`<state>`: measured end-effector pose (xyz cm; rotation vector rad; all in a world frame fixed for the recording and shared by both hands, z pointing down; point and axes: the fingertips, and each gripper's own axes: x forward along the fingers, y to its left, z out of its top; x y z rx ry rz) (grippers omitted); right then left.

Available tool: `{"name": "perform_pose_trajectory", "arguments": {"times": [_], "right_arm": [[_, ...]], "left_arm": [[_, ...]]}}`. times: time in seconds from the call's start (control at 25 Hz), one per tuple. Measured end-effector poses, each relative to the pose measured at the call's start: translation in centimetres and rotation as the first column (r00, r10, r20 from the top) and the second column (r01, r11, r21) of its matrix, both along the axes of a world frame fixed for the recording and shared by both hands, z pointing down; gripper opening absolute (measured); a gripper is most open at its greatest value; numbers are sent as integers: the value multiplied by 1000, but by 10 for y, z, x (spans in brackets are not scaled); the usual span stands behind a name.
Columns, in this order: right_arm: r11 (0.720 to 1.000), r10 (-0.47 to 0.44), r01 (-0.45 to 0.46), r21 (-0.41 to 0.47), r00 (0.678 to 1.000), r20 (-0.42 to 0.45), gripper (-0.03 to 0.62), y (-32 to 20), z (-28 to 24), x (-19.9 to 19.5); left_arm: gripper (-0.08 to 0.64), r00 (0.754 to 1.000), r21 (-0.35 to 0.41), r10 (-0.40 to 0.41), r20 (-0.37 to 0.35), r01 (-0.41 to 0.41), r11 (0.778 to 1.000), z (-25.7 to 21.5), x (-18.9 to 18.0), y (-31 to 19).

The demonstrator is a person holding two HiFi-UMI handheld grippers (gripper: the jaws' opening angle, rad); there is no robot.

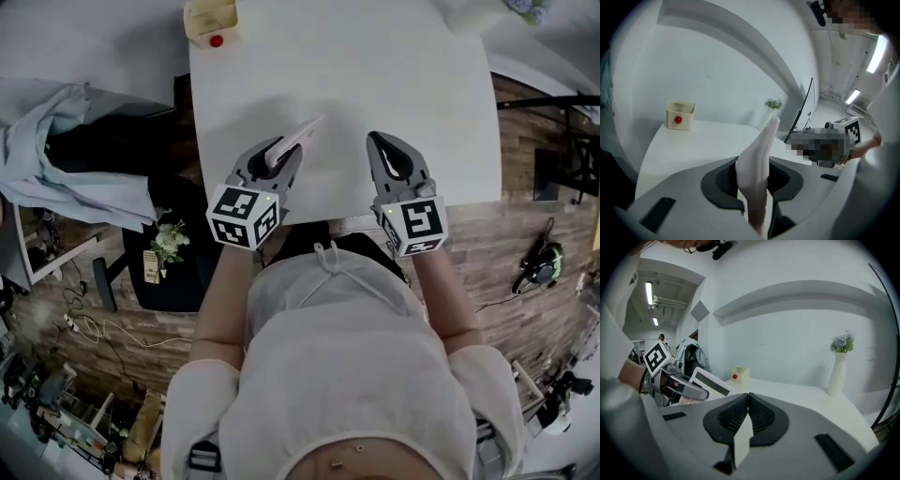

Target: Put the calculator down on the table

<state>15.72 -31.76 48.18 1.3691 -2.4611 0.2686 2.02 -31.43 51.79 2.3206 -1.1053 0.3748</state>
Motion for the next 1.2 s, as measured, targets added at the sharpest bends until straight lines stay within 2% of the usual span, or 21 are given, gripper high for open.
{"name": "perform_pose_trajectory", "arguments": {"times": [0.16, 0.28, 0.56, 0.72, 0.88, 0.96, 1.04, 1.2], "right_arm": [[1000, -6, 6, -25, 1000, 0, 6, -9, 10, -1], [999, 4, -4, -39, 1000, 1, 6, -17, 16, 1], [998, -2, 2, -62, 1000, -8, 6, -25, 25, -1], [998, -24, 23, -62, 1000, -7, 8, -31, 26, -6], [997, -50, 50, -67, 999, -6, 8, -37, 28, -12], [995, -66, 66, -75, 998, -1, 8, -38, 31, -14], [994, -76, 76, -82, 997, 1, 8, -39, 33, -15], [992, -82, 82, -93, 997, 1, 7, -41, 39, -16]], "left_arm": [[133, 999, -28, 31, 34, -30, 999, 17, 6, -9], [133, 999, -56, 40, 4, -40, 998, 26, 7, -17], [135, 997, -125, -2, -81, -8, 992, 37, 2, -39], [161, 997, -154, -39, -62, 29, 988, 50, -5, -55], [169, 993, -209, -82, -85, 63, 976, 62, -13, -62], [180, 993, -232, -98, -61, 82, 969, 72, -18, -62], [224, 996, -234, -90, -16, 84, 969, 79, -21, -62], [230, 996, -223, -86, 0, 84, 971, 80, -21, -64]]}}
